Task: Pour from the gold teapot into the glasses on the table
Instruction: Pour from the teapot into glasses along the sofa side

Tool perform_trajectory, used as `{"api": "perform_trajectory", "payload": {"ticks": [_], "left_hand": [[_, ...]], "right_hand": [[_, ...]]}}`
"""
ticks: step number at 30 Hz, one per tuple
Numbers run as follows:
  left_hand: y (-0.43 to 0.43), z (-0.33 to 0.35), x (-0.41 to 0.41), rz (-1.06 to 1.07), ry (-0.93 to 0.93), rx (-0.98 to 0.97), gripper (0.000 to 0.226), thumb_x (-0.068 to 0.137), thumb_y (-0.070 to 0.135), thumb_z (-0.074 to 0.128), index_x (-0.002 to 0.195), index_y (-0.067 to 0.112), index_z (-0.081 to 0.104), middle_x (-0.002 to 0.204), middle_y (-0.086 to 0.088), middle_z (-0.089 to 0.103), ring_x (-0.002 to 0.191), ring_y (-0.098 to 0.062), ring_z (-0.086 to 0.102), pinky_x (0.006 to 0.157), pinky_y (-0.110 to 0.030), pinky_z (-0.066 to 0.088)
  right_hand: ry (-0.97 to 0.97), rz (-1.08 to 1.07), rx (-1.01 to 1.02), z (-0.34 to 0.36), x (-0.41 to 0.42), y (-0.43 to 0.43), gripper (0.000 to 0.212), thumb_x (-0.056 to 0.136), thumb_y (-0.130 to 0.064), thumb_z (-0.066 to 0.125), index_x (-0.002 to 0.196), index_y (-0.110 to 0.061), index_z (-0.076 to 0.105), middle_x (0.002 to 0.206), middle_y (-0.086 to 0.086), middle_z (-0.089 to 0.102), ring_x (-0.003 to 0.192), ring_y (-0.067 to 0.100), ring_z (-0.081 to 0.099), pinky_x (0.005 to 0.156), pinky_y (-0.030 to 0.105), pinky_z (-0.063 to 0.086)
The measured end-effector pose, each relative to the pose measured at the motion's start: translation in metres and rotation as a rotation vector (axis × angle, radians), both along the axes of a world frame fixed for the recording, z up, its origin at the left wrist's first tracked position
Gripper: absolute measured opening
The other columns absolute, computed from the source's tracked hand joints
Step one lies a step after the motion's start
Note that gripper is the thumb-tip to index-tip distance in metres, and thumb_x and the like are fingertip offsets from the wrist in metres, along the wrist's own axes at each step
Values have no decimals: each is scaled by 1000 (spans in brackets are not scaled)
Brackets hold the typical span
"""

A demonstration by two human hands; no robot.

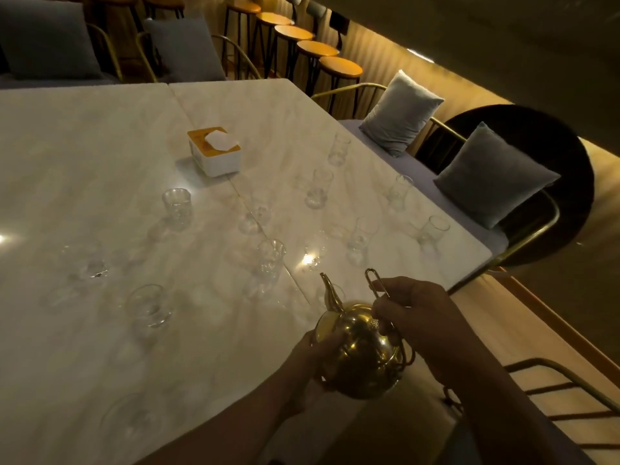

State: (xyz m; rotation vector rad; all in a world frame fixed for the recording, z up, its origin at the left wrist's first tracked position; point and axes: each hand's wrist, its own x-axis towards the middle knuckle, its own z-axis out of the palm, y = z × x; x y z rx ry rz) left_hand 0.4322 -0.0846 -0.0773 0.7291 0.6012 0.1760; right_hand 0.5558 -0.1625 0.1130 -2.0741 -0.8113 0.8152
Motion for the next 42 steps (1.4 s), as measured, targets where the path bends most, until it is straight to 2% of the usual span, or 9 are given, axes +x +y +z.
{"api": "perform_trajectory", "payload": {"ticks": [5, 8, 10, 13, 16, 19, 26, 35, 42], "left_hand": [[-7, -8, 15, -60, -9, 40, 60, 77, 40, 79, 131, 28, 55, 132, -8, 62, 122, -31, 58, 93, -60, 51], [-14, -15, 19, -100, -98, 10, 47, 89, 29, 68, 133, 20, 53, 133, -14, 60, 123, -35, 56, 95, -65, 46], [-17, -21, 21, -86, -54, -36, 56, 84, 30, 75, 134, 21, 51, 137, -15, 56, 123, -38, 56, 93, -66, 47], [-21, -27, 24, -60, 6, -98, 69, 73, 32, 85, 133, 24, 51, 137, -15, 55, 121, -39, 57, 88, -65, 50], [-27, -30, 25, -59, -5, -150, 71, 72, 31, 86, 133, 22, 51, 136, -16, 56, 119, -39, 58, 87, -64, 51], [-32, -30, 25, -40, -10, -169, 71, 70, 33, 86, 132, 20, 52, 132, -16, 60, 118, -38, 59, 86, -62, 53], [-29, -35, 30, 4, 61, -153, 77, 65, 39, 89, 132, 33, 51, 136, -10, 57, 119, -38, 57, 80, -63, 54], [-31, -30, 33, -19, 100, -19, 62, 66, 49, 83, 122, 33, 61, 125, -5, 66, 115, -28, 62, 86, -54, 56], [-28, -28, 27, 3, 137, 108, 84, 55, 45, 92, 129, 39, 53, 134, 3, 55, 117, -26, 58, 81, -41, 60]], "right_hand": [[-290, 150, -106, -19, 4, -13, 53, 84, -12, 74, 135, -20, 58, 99, -12, 70, 89, 1, 67, 69, 10, 50], [-390, 129, -105, -25, 2, -22, 55, 86, -16, 72, 138, -21, 55, 106, -14, 65, 88, -6, 58, 71, 7, 41], [-429, 89, -130, -27, 1, -28, 52, 89, -18, 70, 138, -23, 53, 107, -16, 60, 83, -10, 52, 65, 4, 35], [-505, 40, -150, -33, -5, -36, 48, 92, -21, 69, 137, -21, 54, 109, -10, 58, 89, 0, 51, 67, 5, 33], [-592, 37, -106, -42, -10, -44, 45, 94, -27, 65, 137, -20, 54, 110, -4, 64, 96, 11, 61, 78, 14, 43], [-605, 9, -95, -52, -10, -52, 49, 95, -37, 61, 142, -30, 48, 114, -3, 69, 95, 12, 66, 82, 26, 52], [-608, 63, -86, -71, 9, -55, 56, 90, -19, 71, 142, -27, 51, 118, -4, 65, 87, -1, 56, 69, 8, 41], [-639, 149, -94, -74, 28, -46, 51, 92, -17, 69, 140, -25, 54, 96, -18, 56, 77, -8, 50, 66, 6, 36], [-635, 184, -125, -69, 37, -41, 49, 93, -19, 69, 139, -27, 56, 97, -20, 58, 81, -2, 53, 66, 4, 35]]}}
